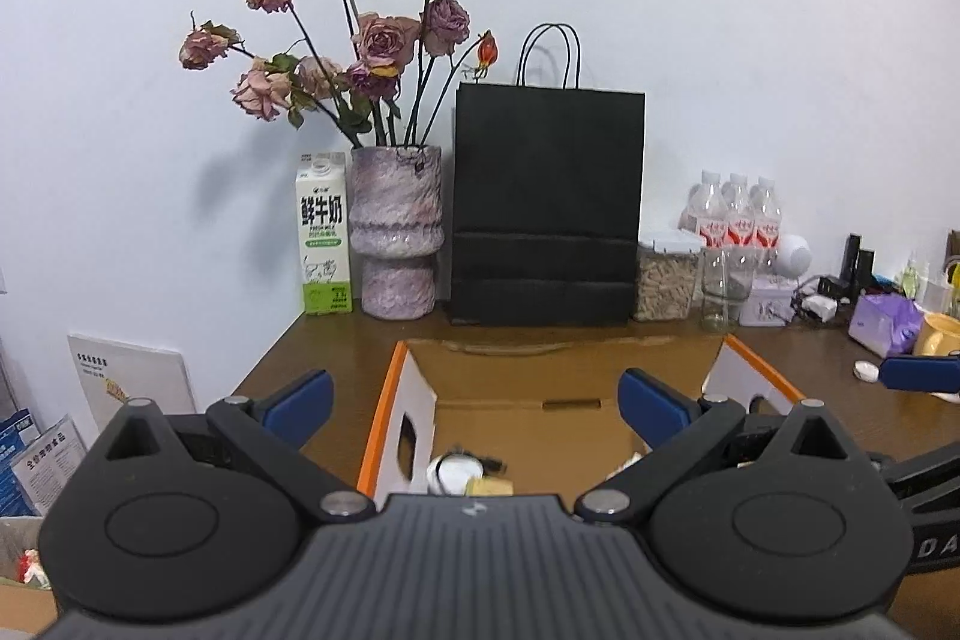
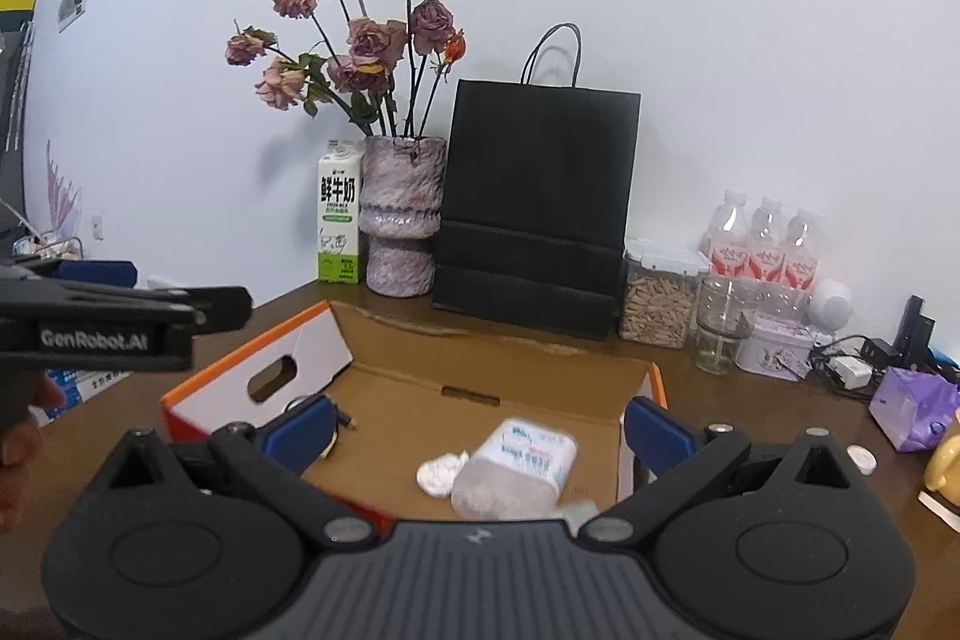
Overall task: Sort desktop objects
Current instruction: 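Grasp the white-and-yellow sheep plush with the left tool while the right tool grasps a crumpled tissue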
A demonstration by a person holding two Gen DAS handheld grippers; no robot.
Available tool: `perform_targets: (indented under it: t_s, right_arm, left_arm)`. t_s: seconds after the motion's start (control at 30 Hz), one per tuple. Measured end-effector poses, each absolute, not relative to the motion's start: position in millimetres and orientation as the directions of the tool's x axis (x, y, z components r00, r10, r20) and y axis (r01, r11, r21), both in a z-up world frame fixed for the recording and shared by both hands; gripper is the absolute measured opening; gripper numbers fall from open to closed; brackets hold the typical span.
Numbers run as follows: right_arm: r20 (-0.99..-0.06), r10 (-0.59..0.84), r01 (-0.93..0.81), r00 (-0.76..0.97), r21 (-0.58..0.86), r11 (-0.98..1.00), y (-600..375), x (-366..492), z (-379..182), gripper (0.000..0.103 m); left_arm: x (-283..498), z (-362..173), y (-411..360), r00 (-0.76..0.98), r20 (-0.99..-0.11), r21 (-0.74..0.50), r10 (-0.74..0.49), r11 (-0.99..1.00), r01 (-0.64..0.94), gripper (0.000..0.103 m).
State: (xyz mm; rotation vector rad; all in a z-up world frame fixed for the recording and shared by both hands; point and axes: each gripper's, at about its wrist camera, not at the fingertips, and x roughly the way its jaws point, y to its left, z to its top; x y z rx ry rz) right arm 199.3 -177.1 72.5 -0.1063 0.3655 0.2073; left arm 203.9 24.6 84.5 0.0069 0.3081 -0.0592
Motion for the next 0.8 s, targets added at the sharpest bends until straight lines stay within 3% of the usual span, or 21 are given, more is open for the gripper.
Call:
perform_targets:
  t_s: [0.8]
  right_arm:
    - [-0.534, 0.080, -0.118, 0.841, -0.038, 0.992, -238, 120, -7, 0.103]
  left_arm:
    - [144, 19, 33, 0.876, -0.476, 0.016, -0.079, 0.995, 0.099, 0.103]
